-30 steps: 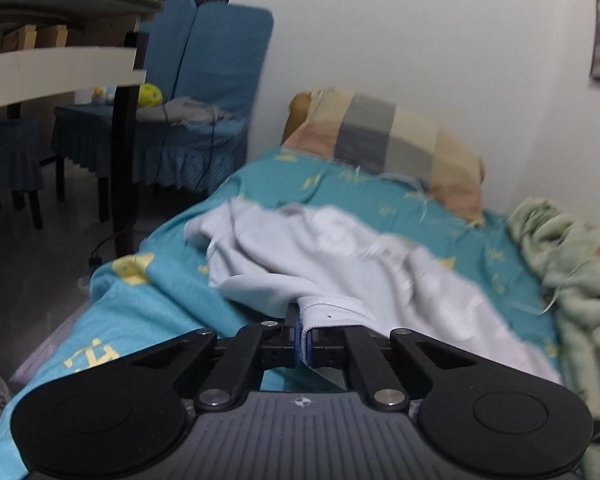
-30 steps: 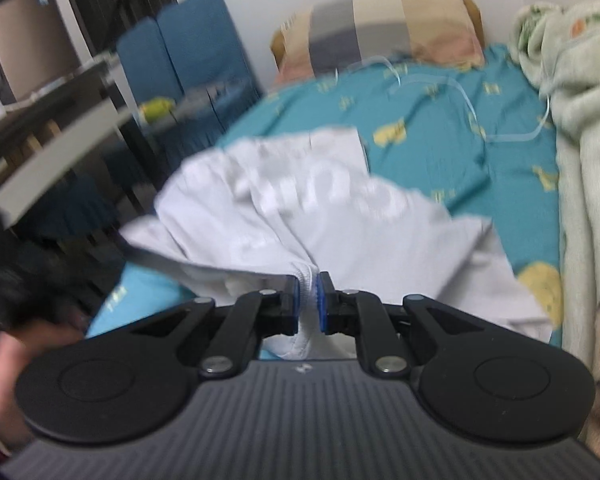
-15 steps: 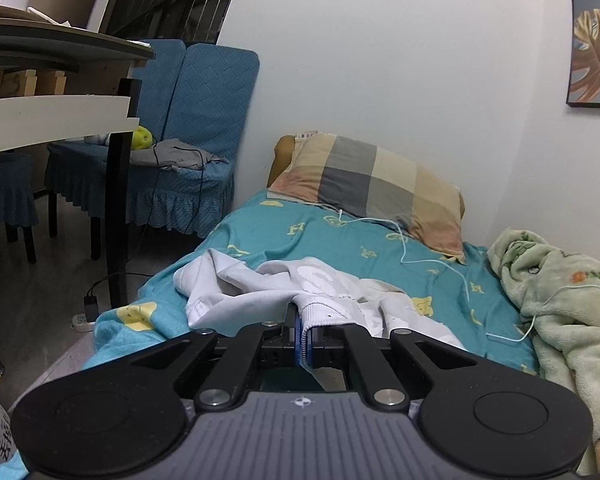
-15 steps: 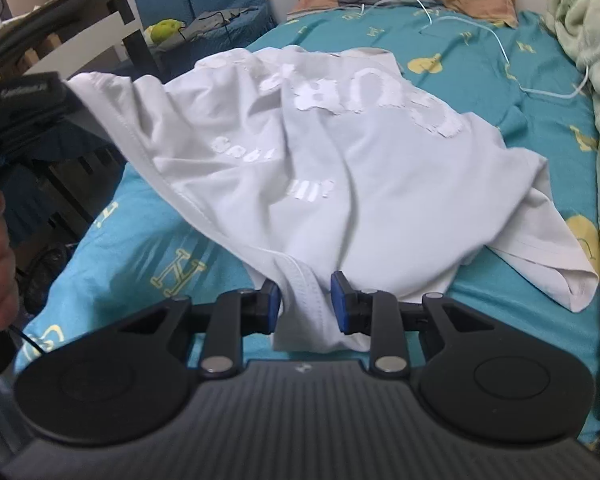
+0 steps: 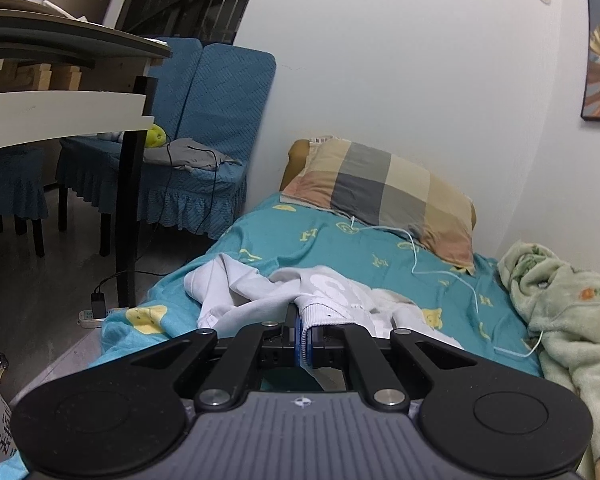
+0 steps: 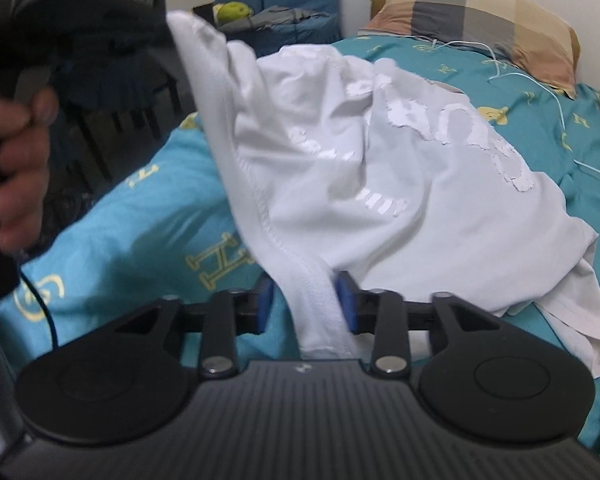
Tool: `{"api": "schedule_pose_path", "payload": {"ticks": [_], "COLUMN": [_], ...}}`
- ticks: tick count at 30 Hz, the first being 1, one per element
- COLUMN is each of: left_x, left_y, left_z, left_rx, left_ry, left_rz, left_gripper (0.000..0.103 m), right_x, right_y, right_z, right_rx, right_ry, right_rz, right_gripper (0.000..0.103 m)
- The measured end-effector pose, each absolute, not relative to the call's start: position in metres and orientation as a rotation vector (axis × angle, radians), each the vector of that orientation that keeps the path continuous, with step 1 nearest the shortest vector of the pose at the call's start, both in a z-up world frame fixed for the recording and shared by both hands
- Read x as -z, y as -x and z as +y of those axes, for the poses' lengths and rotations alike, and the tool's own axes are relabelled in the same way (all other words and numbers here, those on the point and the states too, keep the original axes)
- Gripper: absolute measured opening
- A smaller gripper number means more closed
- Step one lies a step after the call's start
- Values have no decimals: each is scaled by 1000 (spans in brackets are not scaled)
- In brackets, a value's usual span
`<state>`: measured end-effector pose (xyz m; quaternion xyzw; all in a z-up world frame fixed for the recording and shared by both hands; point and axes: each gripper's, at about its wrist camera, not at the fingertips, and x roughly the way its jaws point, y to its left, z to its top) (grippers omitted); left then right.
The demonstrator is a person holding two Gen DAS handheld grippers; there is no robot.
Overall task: Fold clothes
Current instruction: 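Raise the held T-shirt high with both grippers and shake it out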
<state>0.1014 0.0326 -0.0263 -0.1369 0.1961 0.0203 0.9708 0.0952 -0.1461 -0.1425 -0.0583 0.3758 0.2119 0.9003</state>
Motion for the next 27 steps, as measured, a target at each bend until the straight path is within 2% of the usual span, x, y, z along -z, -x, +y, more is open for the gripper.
{"api": "schedule_pose_path", "payload": {"ticks": [4,8,13,15,16,17,18,22,27], "left_x": [21,20,22,24,24,25,22,-1,-80], "left_y": [-99,-99,-101,-101,-101,-100,-98,-78,-35], "left_z": [41,42,39,37,36,36,36,38,37], "left_rx": [-57,-51,-41,-39,-38,-38,-38,-26,30], "left_ry": [300,298,287,279,273,267,268,281,294], "left_rz": [371,372,390,396,394,392,381,301,123], "left_gripper": [3,3,3,3,3,3,3,2,2], "right_x": [143,136,146,151,150,147,141,90,-10], "right_y": [-98,-104,-109,-111,-111,-111,-110,-99,-67], "right_z": [-161,-191,-202,-206,-207,-205,-204,-215,-226], "right_rx": [-347,-250,-186,-160,-150,-144,-132,-51,0], "right_ry": [91,-64,-96,-108,-111,-109,-104,-112,-97], "right_rz": [774,752,840,874,876,856,827,621,318], "right_gripper": [43,34,37,34,28,11,7,6,6]}}
